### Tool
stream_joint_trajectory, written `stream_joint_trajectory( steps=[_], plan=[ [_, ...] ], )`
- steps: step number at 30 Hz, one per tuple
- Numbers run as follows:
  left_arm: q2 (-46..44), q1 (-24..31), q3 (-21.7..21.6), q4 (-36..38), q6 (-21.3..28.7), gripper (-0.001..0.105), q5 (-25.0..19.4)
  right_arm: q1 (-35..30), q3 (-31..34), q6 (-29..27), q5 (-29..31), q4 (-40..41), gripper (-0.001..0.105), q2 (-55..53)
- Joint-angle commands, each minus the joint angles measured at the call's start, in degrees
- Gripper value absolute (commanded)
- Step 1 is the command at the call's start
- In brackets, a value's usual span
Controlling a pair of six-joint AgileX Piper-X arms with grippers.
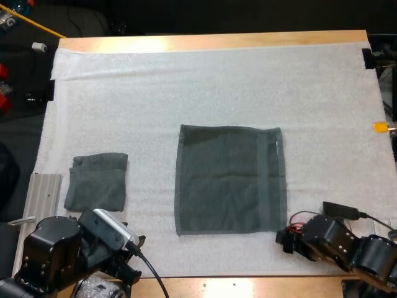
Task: Pick towel from pile, fold and stack
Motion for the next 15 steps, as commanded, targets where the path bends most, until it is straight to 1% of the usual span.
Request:
stream_joint_trajectory(
  steps=[1, 2, 5, 8, 9, 10, 12, 15],
  plan=[
    [-0.20, 0.04, 0.03, 0.41, -0.56, 0.043, 0.40, -1.38, 0.92, 1.28, -1.77, -2.89, 0.068, -0.16],
    [-0.20, 0.04, 0.03, 0.41, -0.56, 0.043, 0.40, -3.62, 3.34, 3.31, -3.94, -6.79, 0.068, -0.16],
    [-0.20, 0.04, 0.03, 0.41, -0.56, 0.043, 1.01, -6.32, 7.18, 7.82, -5.74, -12.27, 0.068, -0.16],
    [-0.20, 0.04, 0.03, 0.41, -0.56, 0.043, 1.26, -7.20, 10.15, 11.57, -6.39, -16.62, 0.067, -0.16],
    [-0.20, 0.04, 0.03, 0.41, -0.56, 0.043, 1.26, -7.19, 11.09, 13.00, -6.30, -17.90, 0.066, -0.16],
    [-0.20, 0.04, 0.03, 0.41, -0.56, 0.043, 1.26, -7.20, 12.40, 14.65, -6.30, -19.55, 0.060, -0.16],
    [-0.20, 0.04, 0.03, 0.41, -0.56, 0.043, 1.26, -7.20, 13.78, 16.08, -6.30, -20.97, 0.054, -0.16],
    [-0.20, 0.04, 0.03, 0.41, -0.56, 0.043, 1.26, -7.20, 15.30, 17.13, -5.95, -22.63, 0.051, -0.16]
  ],
)
